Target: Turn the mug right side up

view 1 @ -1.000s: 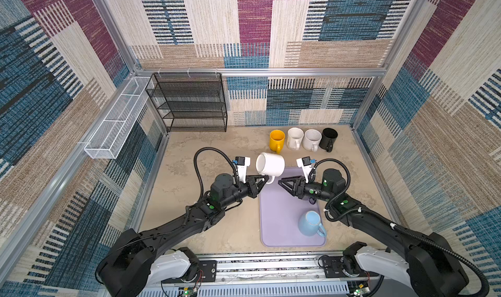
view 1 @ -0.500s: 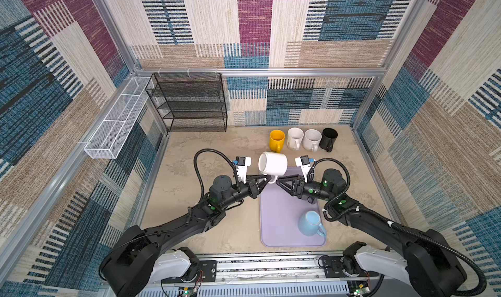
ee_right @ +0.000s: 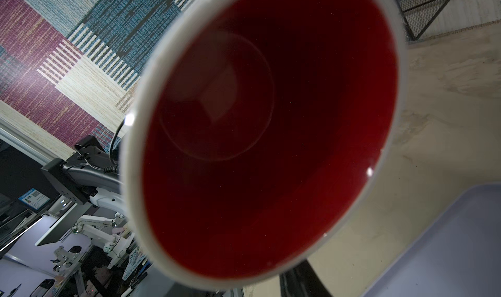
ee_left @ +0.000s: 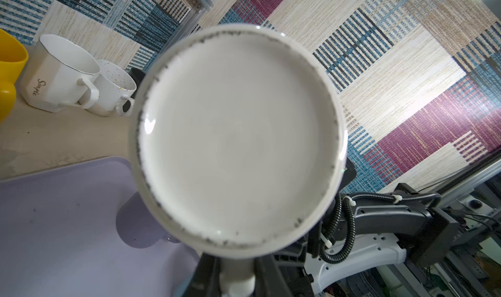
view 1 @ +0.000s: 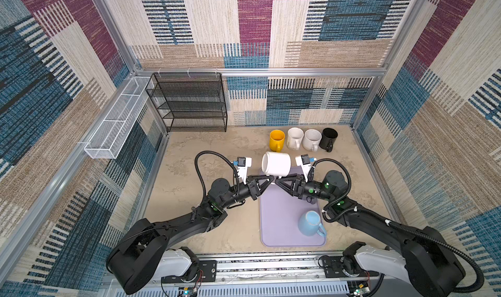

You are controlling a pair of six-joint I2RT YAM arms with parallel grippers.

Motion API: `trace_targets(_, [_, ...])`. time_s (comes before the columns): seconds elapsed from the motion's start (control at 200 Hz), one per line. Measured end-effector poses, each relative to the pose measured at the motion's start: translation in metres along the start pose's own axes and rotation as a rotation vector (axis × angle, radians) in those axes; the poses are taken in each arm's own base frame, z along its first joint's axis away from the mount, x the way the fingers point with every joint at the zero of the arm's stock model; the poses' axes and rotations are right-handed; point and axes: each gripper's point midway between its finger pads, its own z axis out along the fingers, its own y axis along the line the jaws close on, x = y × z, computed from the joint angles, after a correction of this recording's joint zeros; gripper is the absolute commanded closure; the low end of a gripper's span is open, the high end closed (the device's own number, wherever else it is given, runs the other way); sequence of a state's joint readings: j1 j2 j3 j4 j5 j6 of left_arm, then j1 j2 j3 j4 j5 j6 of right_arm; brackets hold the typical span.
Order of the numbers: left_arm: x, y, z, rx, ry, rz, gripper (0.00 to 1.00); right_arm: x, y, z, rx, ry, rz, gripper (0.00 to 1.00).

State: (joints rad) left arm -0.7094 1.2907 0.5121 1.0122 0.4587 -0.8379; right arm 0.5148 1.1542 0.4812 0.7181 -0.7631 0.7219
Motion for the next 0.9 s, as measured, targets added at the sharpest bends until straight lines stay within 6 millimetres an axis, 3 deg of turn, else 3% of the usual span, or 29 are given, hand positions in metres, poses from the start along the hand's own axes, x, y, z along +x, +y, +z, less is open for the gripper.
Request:
trace_targets(0.386, [0.000,-0.016,0.003,0.110,-0.002,0.016,1.00,-0.008,0.015,-0.002,-0.062,-0.037,0.020,0.69])
trace_targets(0.641, [-0.003,-0.025,0.003,0.164,-0.014,0.023,1.00,-0.014,0.025,-0.002,-0.099,-0.052,0.048,0.98])
trace_targets(0.867, [-0.004,-0.031,0.001,0.184,-0.013,0.031,1.00,-0.016,0.029,-0.004,-0.100,-0.060,0.050,1.00])
trace_targets(0.902, [-0.004,-0.031,0.001,0.182,-0.011,0.031,0.96,-0.016,0.030,-0.004,-0.100,-0.060,0.050,1.00])
